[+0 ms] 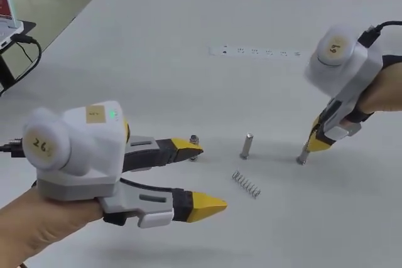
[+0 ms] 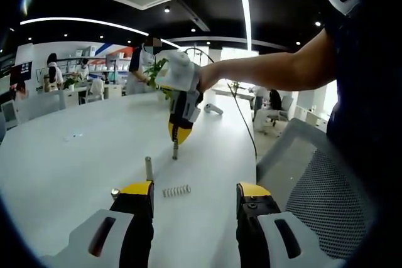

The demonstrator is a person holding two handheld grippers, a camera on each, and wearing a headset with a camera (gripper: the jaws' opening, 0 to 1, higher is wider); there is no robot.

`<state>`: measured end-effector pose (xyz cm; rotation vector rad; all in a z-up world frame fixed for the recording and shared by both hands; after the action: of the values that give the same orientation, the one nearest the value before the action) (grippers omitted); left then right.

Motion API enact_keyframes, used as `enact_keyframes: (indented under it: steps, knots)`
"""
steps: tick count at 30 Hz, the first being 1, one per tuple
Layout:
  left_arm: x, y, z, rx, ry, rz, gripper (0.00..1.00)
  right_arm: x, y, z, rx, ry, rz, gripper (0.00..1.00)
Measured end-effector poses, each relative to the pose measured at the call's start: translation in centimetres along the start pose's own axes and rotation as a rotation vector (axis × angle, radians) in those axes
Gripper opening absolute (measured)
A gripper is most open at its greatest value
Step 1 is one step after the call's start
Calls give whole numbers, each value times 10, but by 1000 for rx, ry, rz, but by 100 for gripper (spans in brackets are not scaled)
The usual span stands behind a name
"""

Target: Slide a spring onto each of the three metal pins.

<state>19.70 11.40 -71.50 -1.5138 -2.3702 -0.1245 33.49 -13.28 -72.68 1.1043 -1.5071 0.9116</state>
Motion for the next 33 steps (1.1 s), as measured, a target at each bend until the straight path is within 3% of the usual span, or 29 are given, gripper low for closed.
enact_keyframes:
  steps: [20,33]
  knots:
    - [-1,1,0,-1,0,-1,47,-23,4,4,-3,36,10,9]
    - [-2,1,0,0,-2,-1,47,-24,4,7,-12,8,2,15]
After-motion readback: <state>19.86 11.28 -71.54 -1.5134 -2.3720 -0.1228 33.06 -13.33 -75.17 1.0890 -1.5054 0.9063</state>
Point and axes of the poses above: the centre of the closed fingertips' face, and the gripper's own axes: x roughly backward along the fingers, y roughly to its left, z roughly out of its underside, the point moved 9 cm from there along x, roughly backward along the fingers, and after that the axes turned 1 degree about y, right-handed, at the moved point
